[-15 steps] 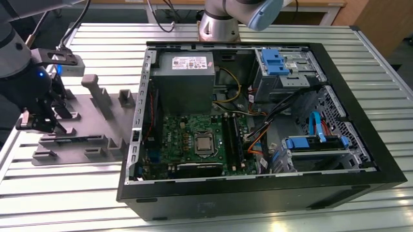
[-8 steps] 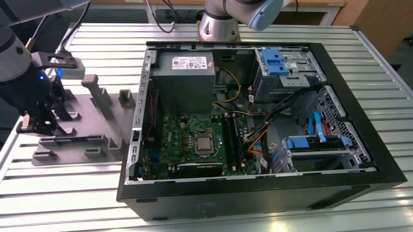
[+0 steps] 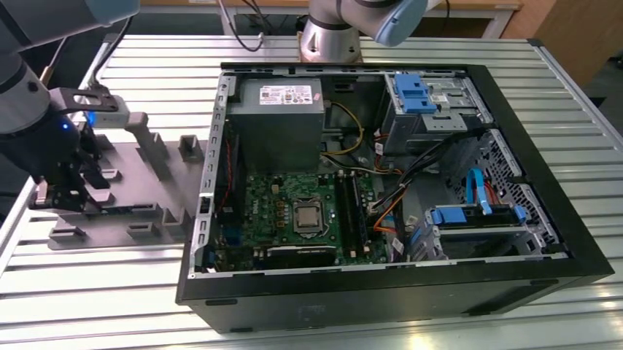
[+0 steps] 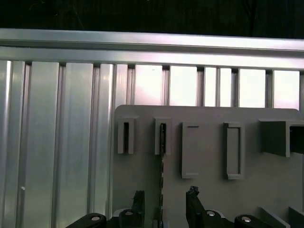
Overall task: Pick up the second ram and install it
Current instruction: 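Pick up the second ram and move it above second insertion slot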
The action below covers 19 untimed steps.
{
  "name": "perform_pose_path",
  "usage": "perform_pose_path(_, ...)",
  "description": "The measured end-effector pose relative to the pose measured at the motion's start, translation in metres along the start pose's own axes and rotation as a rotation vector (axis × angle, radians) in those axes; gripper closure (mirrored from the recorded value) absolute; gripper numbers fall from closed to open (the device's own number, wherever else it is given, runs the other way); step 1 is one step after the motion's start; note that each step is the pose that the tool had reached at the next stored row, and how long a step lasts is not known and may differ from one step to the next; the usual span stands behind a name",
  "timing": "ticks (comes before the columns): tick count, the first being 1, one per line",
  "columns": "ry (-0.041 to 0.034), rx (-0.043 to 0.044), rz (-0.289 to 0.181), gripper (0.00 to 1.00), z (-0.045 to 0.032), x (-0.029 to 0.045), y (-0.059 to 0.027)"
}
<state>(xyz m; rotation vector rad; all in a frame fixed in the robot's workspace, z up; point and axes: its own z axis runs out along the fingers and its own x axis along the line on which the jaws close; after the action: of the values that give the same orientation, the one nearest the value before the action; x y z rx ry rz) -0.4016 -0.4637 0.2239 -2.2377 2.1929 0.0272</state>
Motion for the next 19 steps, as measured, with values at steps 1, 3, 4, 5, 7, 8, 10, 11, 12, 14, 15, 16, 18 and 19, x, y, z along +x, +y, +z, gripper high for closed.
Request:
perform_pose_path(1, -0.0001, 0.0002, -0.003, 0.53, 0.0016, 0.0005, -0.0001)
perform_pose_path(3, 0.0001, -0.0002, -0.006, 0.53, 0.0045, 0.0021, 0.0002)
perform_pose_path(4, 0.0, 0.0, -0.008, 0.53, 0.0064, 0.0029, 0.0002)
perform_pose_path(5, -0.0001, 0.0002, -0.01, 0.53, 0.0083, 0.003, 0.0002)
perform_pose_path(7, 0.0002, -0.0001, -0.012, 0.53, 0.0118, 0.004, 0.0002)
perform_pose_path(8, 0.0, 0.0, -0.014, 0.53, 0.0135, 0.0041, 0.0002)
perform_pose_path(10, 0.0002, -0.0001, -0.016, 0.53, 0.0165, 0.0045, 0.0002)
perform_pose_path(11, 0.0002, -0.0002, -0.017, 0.53, 0.018, 0.0047, 0.0002)
perform_pose_path(12, 0.0001, -0.0001, -0.019, 0.53, 0.0196, 0.0049, 0.0002)
perform_pose_path(14, 0.0002, -0.0002, -0.021, 0.53, 0.022, 0.0051, 0.0002)
perform_pose_path(15, 0.0002, -0.0002, -0.021, 0.53, 0.0229, 0.0054, 0.0004)
perform_pose_path(16, 0.0, 0.0, -0.022, 0.53, 0.024, 0.0055, 0.0005)
perform_pose_path(18, -0.0001, 0.0004, -0.023, 0.53, 0.0258, 0.0058, 0.0008)
perform_pose_path(19, 0.0, 0.0004, -0.023, 0.53, 0.0266, 0.0059, 0.0008)
